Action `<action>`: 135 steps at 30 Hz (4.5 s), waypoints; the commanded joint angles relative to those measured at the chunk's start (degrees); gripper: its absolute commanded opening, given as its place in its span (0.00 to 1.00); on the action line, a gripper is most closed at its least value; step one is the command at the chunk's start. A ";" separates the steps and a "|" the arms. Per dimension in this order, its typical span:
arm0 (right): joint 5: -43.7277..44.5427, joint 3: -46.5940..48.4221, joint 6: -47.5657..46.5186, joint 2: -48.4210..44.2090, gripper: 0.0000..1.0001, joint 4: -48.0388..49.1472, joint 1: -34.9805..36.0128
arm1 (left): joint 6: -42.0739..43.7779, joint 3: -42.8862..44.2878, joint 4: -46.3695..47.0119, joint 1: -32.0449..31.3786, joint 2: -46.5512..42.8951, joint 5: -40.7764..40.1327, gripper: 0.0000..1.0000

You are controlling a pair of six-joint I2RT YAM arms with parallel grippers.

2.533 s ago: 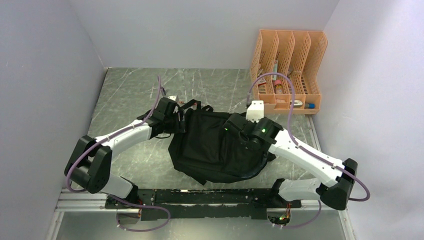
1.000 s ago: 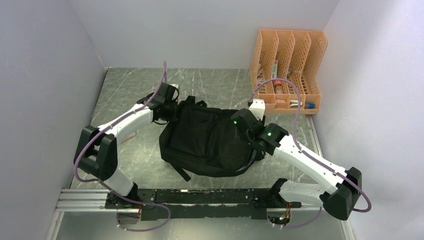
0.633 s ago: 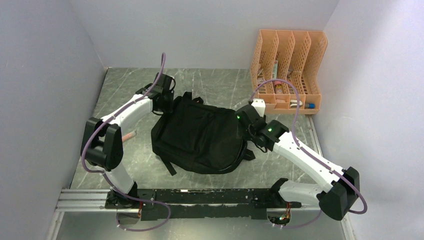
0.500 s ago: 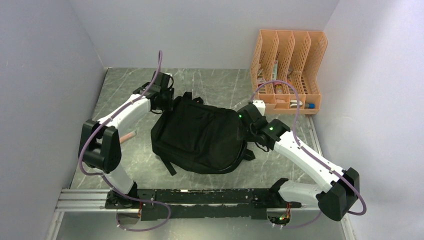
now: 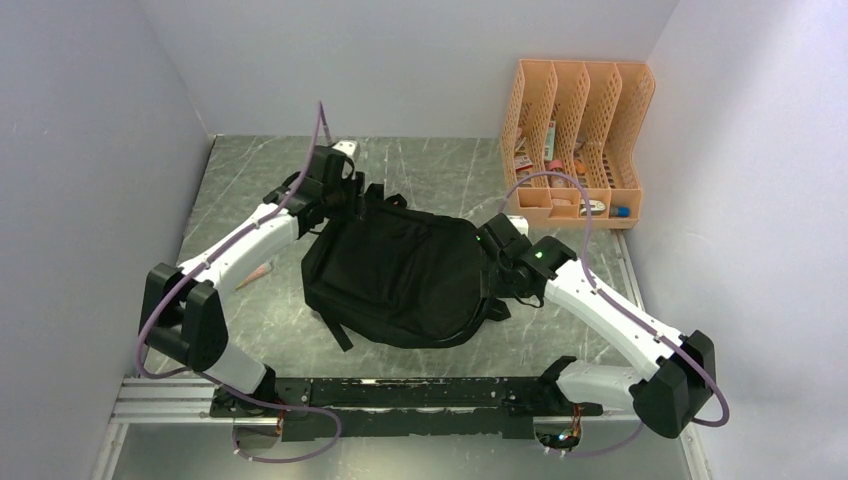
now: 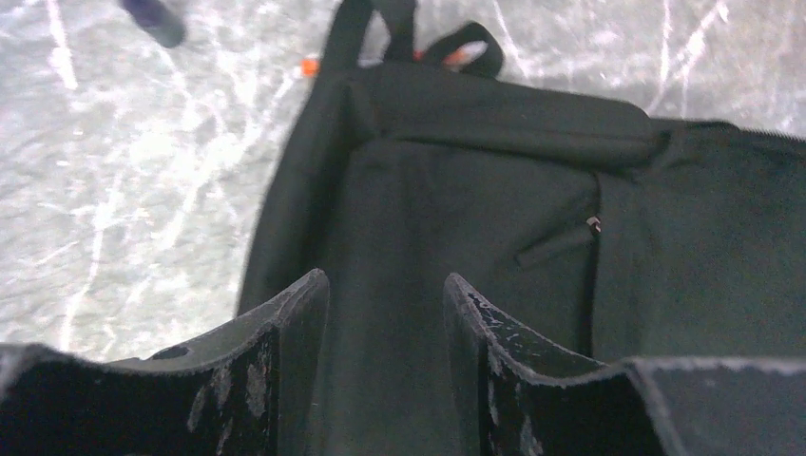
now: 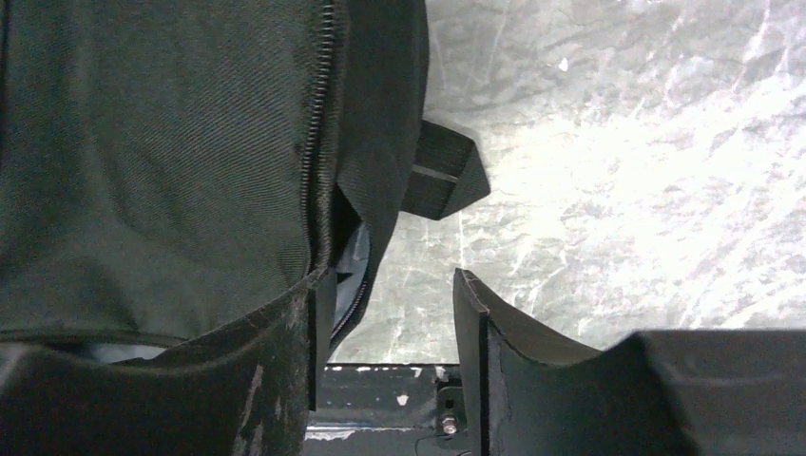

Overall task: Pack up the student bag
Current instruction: Adjust the student bag at the center of the board.

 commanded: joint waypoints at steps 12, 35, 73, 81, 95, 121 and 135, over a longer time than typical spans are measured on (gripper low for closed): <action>3.46 -5.47 -0.33 4.18 0.48 14.12 -5.27 | -2.80 -8.05 4.99 -4.30 0.46 1.57 0.50; 2.24 -9.28 -4.83 1.31 0.04 31.33 -15.37 | -4.15 -11.96 4.46 -4.89 0.56 1.25 0.47; -0.19 -6.30 -8.37 6.34 0.46 33.06 -15.93 | -2.54 -12.27 4.99 -7.26 1.66 3.20 0.43; -0.20 -5.40 -8.42 4.45 0.47 30.87 -15.94 | -2.71 -12.20 4.76 -7.35 1.60 2.83 0.43; -11.51 -1.47 -7.42 2.79 0.54 11.08 -15.98 | -2.72 -11.87 4.38 -7.42 2.30 2.80 0.43; -3.21 4.87 -13.79 18.56 0.58 25.57 -19.13 | -2.44 -11.78 4.02 -8.10 2.42 2.17 0.42; -6.74 11.78 -15.07 26.22 0.59 27.73 -22.19 | -2.35 -11.52 3.76 -8.41 2.78 1.97 0.42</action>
